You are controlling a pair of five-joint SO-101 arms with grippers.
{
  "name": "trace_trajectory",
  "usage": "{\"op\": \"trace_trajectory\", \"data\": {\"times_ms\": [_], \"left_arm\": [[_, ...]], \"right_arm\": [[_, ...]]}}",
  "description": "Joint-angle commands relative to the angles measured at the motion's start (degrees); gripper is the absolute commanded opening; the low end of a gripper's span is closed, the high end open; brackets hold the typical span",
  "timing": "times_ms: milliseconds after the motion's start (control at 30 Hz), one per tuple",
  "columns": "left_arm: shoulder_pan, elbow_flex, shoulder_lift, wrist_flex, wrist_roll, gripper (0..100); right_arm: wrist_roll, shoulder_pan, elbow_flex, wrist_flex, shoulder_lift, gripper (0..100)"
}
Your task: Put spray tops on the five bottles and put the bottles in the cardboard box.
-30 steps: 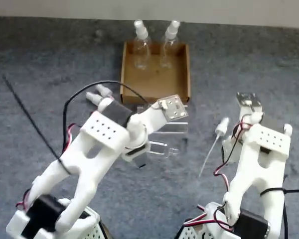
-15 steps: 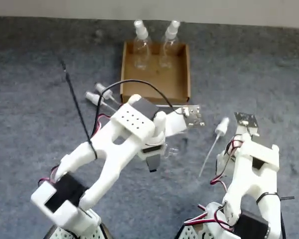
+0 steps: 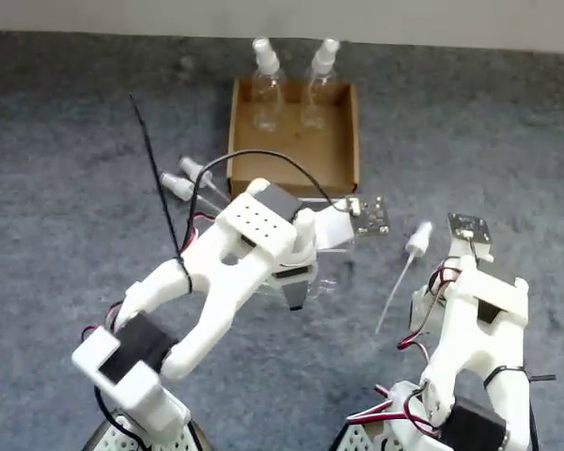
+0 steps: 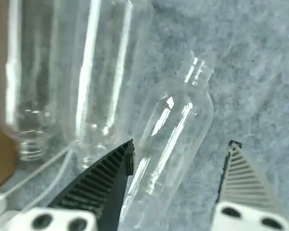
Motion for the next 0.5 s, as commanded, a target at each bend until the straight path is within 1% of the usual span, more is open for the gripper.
{"op": "trace_trajectory", "data": {"times_ms": [0,100,233,333,467], "left_arm": [[-0.84,-2.95,5.05,-2.37,-0.18,24],[-0.84,-2.59,8.48,-2.81,-0.18,24],[-0.75,-2.42,7.78,-2.81,0.00,23],[-0.92,-2.42,6.20,-1.67,3.43,16],[-0.84,-2.42,1.98,4.31,7.12,9]], "right_arm": [[-0.70,0.57,-0.22,-0.57,-2.24,23.8],[-0.70,0.57,-0.22,-0.57,-2.24,23.8],[-0.70,0.40,-0.22,-0.57,-2.24,23.8],[-0.53,0.57,-0.22,-0.57,-2.24,23.8],[-0.44,0.75,-0.66,-0.57,-2.24,23.8]]}}
